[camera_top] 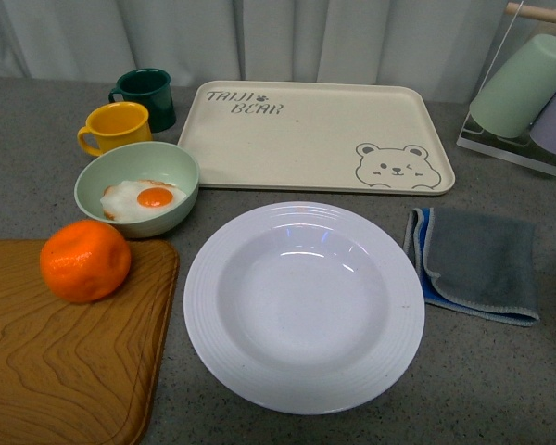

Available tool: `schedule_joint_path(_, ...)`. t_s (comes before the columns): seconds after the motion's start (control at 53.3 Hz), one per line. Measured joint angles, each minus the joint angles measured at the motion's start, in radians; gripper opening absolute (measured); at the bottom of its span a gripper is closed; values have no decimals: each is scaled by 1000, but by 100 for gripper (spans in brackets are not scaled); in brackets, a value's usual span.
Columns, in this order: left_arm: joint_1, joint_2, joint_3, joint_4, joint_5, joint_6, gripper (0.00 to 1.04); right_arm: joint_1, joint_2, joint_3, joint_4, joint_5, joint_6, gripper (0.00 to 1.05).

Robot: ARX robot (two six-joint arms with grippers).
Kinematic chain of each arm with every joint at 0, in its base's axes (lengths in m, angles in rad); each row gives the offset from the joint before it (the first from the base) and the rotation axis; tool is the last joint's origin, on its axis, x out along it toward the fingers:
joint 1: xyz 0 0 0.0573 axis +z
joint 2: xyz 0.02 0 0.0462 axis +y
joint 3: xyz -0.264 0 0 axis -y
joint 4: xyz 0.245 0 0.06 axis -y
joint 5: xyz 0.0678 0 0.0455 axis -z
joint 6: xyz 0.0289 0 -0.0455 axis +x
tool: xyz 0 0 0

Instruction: Place orange and plate with both arms

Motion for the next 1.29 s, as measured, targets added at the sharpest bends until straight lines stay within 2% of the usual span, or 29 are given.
schedule_joint_path(1.107, 0, 0, 0, 0, 0, 0, 98, 0, 0, 0, 0, 0, 0, 95)
schedule_joint_path(1.201, -34, 109, 44, -106, -95, -34, 98, 0, 0, 0, 0, 0, 0, 95)
schedule_joint_path(1.295, -51, 337, 64, 7, -110, -83, 98, 0, 0, 0, 0, 0, 0, 95)
